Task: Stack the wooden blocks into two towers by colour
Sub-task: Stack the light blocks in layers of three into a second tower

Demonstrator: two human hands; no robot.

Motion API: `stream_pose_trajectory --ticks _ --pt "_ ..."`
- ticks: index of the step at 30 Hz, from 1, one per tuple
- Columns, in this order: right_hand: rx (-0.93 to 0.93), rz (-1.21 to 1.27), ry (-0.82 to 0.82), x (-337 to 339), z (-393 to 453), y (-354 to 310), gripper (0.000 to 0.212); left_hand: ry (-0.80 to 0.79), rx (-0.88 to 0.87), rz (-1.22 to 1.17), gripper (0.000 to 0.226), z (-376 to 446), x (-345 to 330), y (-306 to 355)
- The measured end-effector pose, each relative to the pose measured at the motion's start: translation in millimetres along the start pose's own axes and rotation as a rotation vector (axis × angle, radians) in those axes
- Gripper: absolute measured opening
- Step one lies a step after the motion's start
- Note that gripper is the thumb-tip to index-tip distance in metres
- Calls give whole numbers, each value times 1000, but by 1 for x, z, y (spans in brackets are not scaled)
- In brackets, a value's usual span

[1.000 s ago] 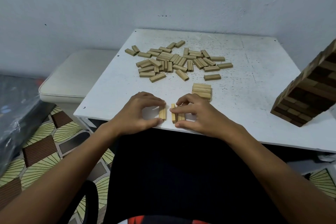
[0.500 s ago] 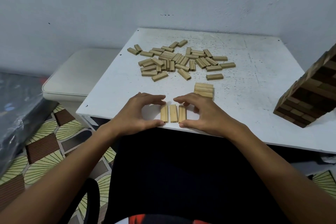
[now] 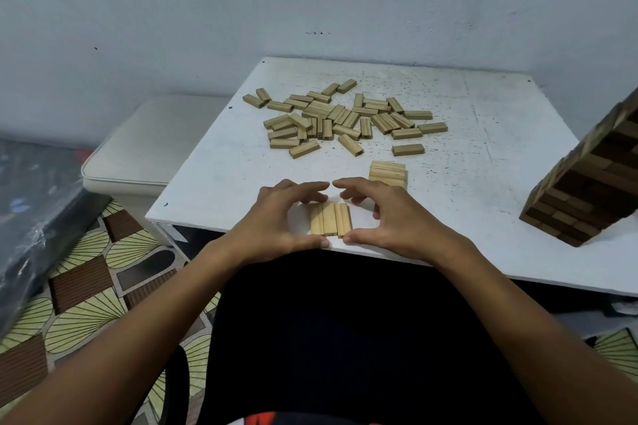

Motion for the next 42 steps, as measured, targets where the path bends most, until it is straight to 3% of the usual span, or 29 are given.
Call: stream_pose_trajectory --ticks 22,33,42 --pt "-22 24 22 1 -1 3 76 52 -26 -66 80 12 4 6" --pt "-58 47 200 72 4 21 77 50 -208 -121 90 82 10 52" --pt "-135 35 224 95 17 52 80 19 -178 -86 84 126 -5 50"
Point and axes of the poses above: each hand's wrist, its own z-axis towards the middle knuckle, its own x-axis out of the back of the hand, y = z × x, the point moved 10 cm from there along z, towards the middle knuckle, and after that the axes turned 3 degrees about -x, right-handed, at the moved point
